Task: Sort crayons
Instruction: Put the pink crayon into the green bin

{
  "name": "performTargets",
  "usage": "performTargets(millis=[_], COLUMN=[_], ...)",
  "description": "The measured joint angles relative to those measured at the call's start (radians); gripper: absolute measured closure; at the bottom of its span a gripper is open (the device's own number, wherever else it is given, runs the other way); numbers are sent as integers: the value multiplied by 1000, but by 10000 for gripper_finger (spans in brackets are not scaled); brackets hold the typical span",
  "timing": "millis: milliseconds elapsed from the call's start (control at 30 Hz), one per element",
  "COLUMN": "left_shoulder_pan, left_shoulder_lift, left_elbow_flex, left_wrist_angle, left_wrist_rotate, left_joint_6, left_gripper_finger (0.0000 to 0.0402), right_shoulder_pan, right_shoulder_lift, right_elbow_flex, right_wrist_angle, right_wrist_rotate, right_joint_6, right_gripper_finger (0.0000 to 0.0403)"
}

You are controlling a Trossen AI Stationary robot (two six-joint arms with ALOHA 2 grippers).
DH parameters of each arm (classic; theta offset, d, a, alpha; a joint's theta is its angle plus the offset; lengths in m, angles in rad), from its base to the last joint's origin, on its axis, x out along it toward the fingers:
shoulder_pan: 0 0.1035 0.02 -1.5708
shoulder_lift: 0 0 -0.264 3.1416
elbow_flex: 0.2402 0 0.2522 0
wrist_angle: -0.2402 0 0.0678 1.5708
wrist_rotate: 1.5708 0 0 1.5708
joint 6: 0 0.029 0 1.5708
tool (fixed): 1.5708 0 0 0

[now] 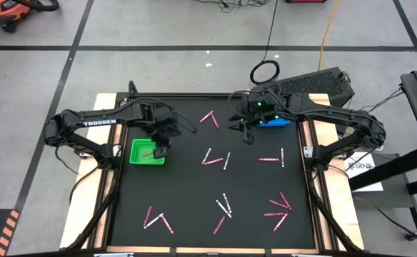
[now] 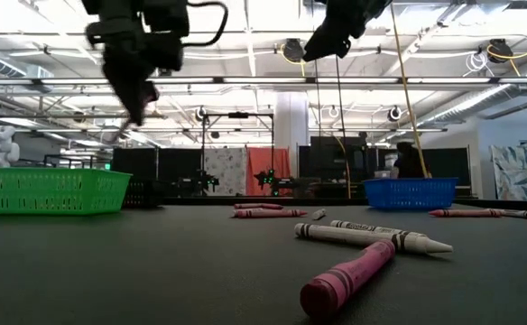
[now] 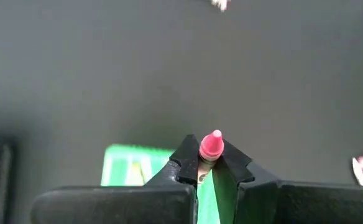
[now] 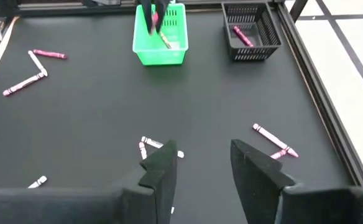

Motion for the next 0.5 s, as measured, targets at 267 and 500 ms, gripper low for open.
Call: performTargets(millis=[267,500], left_shoulder_pan=[0,0], left_shoulder_lift=[0,0], left_elbow_flex=[-24,-170], left_wrist_angle=[-107,-46], left_wrist_rotate=[0,0], left_joint_6=[-48,-52], left_gripper_finger=[384,384], right_shoulder_pan=[0,0], right_shoulder_lift=[0,0], right_elbow_flex=[0,0], right_wrist_angle=[-20,-21], right_wrist_rotate=[1,2], right_joint_6=[7,18], right_gripper_finger=[266,266])
